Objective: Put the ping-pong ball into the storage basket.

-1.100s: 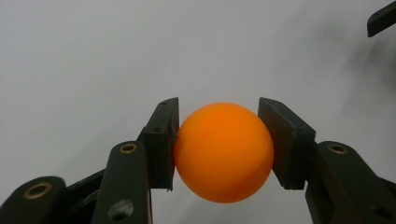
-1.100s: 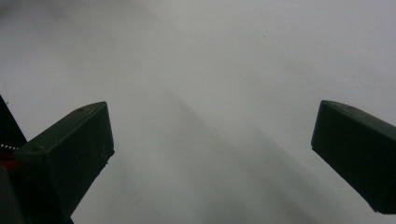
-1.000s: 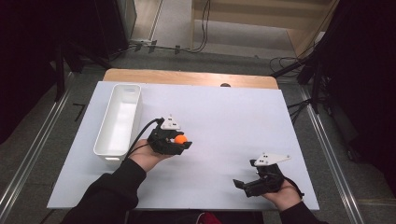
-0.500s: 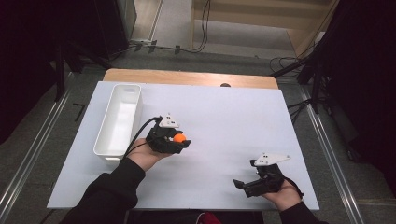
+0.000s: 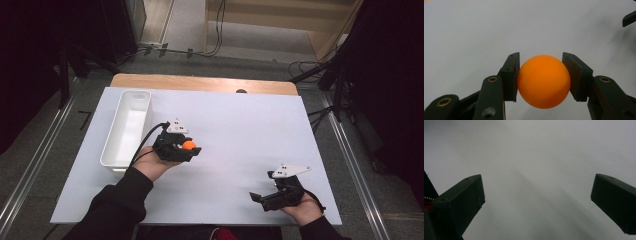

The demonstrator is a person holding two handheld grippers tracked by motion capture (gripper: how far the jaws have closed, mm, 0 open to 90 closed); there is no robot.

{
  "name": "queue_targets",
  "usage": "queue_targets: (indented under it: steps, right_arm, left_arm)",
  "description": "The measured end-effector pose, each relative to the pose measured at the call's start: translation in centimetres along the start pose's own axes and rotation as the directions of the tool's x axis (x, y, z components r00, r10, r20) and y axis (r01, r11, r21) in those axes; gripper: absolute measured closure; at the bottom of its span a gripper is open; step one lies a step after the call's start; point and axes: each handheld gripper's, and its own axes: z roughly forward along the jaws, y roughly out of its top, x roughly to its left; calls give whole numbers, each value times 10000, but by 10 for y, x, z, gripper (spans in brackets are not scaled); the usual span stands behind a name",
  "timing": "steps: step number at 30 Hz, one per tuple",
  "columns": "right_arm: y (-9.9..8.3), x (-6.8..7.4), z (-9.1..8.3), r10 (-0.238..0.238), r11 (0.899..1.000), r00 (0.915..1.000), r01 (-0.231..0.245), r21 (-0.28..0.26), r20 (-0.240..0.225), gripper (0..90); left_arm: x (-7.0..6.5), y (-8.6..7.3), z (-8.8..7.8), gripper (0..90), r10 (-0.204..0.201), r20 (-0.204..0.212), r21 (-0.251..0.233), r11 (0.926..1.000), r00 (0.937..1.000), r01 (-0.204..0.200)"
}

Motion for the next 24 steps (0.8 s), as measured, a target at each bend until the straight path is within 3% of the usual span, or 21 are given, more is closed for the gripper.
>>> queue_targets:
  steps: [24]
  right_arm:
    - [0,0,0,-65,10000,10000,65,56,-44,0]
  left_arm:
    - [15,1,-12,505,-247,-275,158,9996,9993,252]
